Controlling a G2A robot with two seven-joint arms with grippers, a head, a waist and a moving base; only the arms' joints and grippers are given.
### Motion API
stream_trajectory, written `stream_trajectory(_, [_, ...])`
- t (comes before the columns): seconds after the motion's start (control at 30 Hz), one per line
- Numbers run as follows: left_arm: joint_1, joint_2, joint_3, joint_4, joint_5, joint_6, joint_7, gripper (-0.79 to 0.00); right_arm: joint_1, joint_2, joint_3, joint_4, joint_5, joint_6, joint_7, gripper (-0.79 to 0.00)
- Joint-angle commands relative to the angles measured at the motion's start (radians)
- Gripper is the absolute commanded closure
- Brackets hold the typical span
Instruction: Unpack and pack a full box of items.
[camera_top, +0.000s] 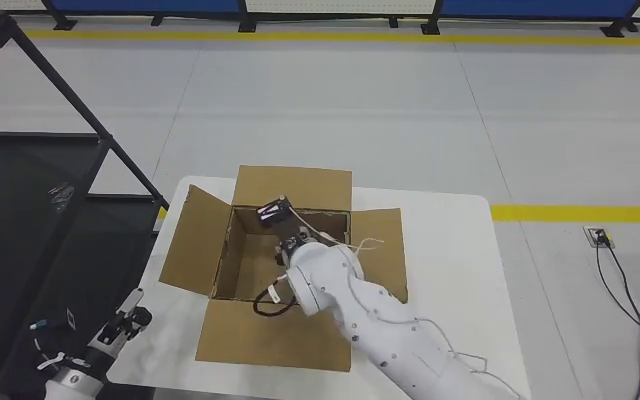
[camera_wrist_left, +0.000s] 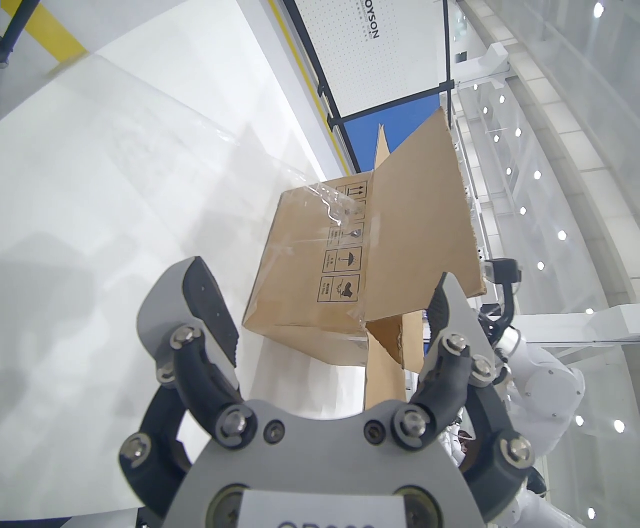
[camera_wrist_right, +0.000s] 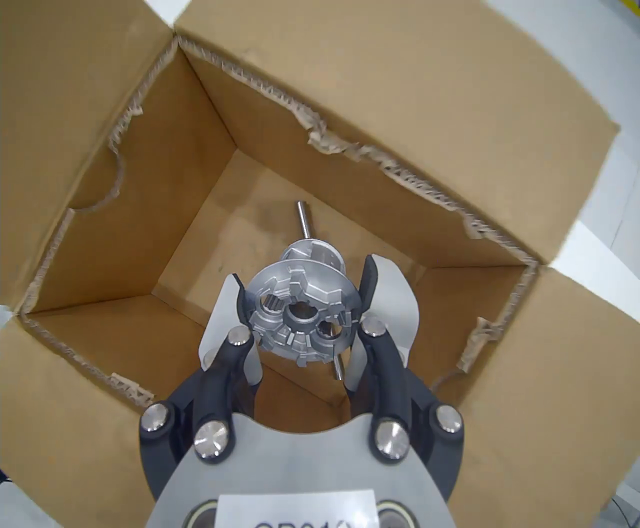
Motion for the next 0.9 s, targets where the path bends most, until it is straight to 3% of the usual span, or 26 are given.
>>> stream_trajectory(0.0, [0.002, 0.0, -0.002, 0.003, -0.001, -0.003, -0.002, -0.785, 0.042, -0.034, -0.044, 0.133, 0.037, 0.006, -0.023, 0.0])
stream_trajectory(0.23, [0.01, 0.001, -0.012, 0.006, -0.009, -0.011, -0.013, -0.785, 0.138, -0.152, -0.135, 0.44, 0.156, 0.001, -0.082, 0.0])
stream_trajectory(0.53, [0.013, 0.002, -0.022, 0.012, -0.012, -0.015, -0.024, -0.785, 0.203, -0.26, -0.167, 0.68, 0.228, -0.018, -0.149, 0.0])
stream_trajectory(0.57, [0.013, 0.003, -0.023, 0.013, -0.012, -0.015, -0.025, -0.785, 0.208, -0.268, -0.167, 0.7, 0.234, -0.02, -0.153, -0.055])
stream_trajectory(0.6, [0.013, 0.003, -0.023, 0.013, -0.011, -0.016, -0.027, -0.785, 0.213, -0.276, -0.168, 0.717, 0.238, -0.022, -0.159, -0.231])
stream_trajectory(0.73, [0.012, 0.003, -0.024, 0.014, -0.012, -0.016, -0.034, -0.785, 0.228, -0.302, -0.162, 0.771, 0.257, -0.035, -0.175, -0.628])
stream_trajectory(0.77, [0.012, 0.004, -0.024, 0.014, -0.011, -0.016, -0.035, -0.785, 0.232, -0.308, -0.161, 0.782, 0.259, -0.038, -0.178, -0.677])
stream_trajectory(0.87, [0.011, 0.004, -0.025, 0.015, -0.01, -0.018, -0.038, -0.785, 0.239, -0.32, -0.158, 0.806, 0.264, -0.046, -0.189, -0.702])
